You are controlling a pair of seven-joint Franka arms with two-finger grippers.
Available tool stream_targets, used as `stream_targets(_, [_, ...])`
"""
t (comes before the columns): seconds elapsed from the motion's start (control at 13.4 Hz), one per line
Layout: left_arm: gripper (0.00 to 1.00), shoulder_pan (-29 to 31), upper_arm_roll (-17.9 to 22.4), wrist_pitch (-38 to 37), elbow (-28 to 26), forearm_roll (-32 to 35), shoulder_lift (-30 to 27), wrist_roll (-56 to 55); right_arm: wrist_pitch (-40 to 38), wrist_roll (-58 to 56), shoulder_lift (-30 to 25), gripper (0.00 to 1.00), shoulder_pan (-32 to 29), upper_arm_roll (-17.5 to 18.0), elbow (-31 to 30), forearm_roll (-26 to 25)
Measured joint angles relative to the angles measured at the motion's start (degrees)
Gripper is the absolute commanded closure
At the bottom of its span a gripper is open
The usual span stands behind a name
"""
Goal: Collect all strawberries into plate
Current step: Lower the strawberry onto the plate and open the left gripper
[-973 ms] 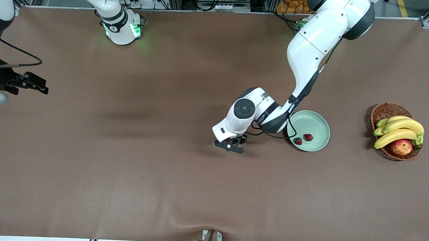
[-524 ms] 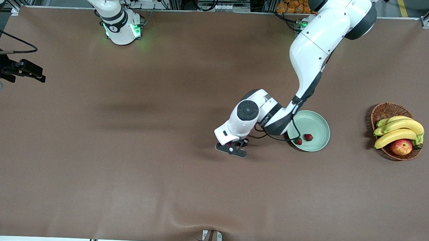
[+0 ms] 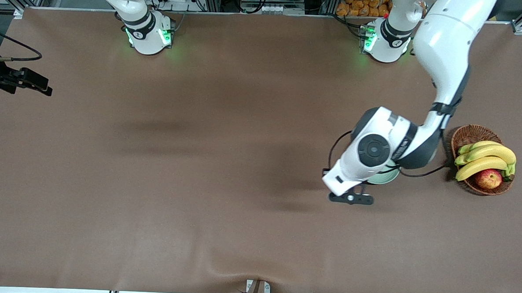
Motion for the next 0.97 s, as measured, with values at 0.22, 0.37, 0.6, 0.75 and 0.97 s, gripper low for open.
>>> stream_targets(0.22, [1.0, 7.38, -0.62, -0.24, -7.74, 0.0, -3.2, 0.05, 0.16, 0.0, 0.0, 0.0, 0.0, 0.05, 0.0, -0.01])
stream_targets(0.37, [1.0, 12.33, -1.62, -0.2, -11.9, 0.0, -3.59, 0.05, 0.24, -0.08, -0.01, 0.0, 0.0, 0.08, 0.01, -0.05])
stream_targets(0.6, [1.0, 17.38, -3.43, -0.18, -17.34, 0.0, -5.46, 0.05, 0.8, -1.69, -0.02, 0.0, 0.0, 0.23, 0.05, -0.05])
stream_targets(0.75, [0.81, 19.59, -4.82, -0.18, -21.1, 0.0, -7.26, 0.01, 1.59, -2.16, -0.05, 0.0, 0.02, 0.58, 0.31, 0.3])
stream_targets(0.97, [0.0, 20.93, -5.94, 0.0, -23.9, -0.88, -7.57, -0.07, 1.72, -2.21, -0.1, 0.0, 0.49, 1.03, 0.58, 0.73])
